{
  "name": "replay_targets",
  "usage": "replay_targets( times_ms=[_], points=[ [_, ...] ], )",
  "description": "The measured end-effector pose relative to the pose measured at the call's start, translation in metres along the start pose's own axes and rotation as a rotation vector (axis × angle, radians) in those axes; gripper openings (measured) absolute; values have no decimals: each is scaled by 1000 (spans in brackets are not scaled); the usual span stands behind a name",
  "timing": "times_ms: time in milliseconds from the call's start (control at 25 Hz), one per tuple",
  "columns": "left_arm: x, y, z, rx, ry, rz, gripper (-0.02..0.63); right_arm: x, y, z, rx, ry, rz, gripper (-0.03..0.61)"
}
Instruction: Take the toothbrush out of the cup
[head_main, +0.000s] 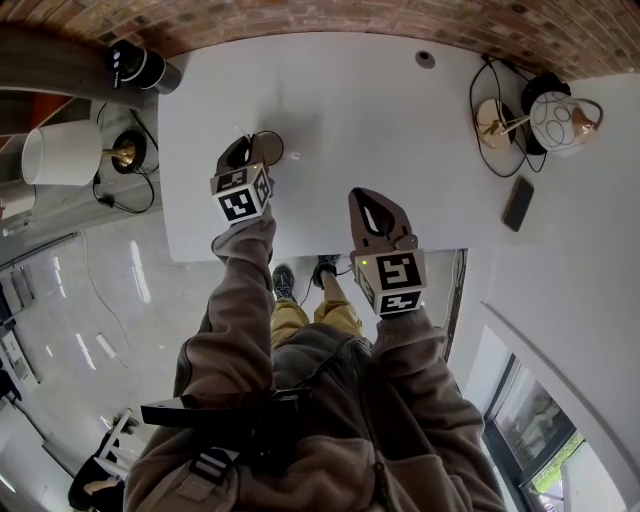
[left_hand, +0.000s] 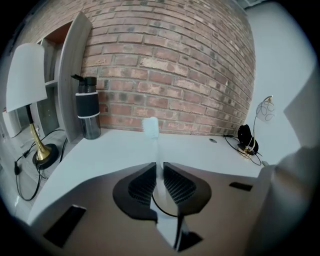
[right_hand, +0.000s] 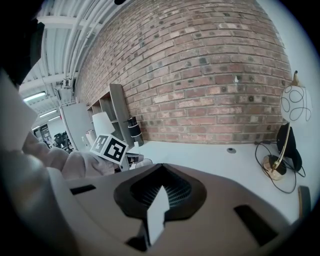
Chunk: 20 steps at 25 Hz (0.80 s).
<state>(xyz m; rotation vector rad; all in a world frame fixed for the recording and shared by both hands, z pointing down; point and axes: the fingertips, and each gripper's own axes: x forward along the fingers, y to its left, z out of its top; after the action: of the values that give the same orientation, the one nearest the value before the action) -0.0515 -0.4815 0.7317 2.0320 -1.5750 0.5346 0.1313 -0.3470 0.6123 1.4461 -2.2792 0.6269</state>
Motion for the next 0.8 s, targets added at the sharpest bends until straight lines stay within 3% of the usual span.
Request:
replay_targets(
  times_ms=[400, 800],
  points=[
    [-51, -30, 46, 37, -151, -73, 49, -16, 11, 14, -19, -32, -19, 2],
    [-162, -61, 136, 9, -345, -163, 46, -42, 47, 100, -84, -227, -26, 2]
  ],
)
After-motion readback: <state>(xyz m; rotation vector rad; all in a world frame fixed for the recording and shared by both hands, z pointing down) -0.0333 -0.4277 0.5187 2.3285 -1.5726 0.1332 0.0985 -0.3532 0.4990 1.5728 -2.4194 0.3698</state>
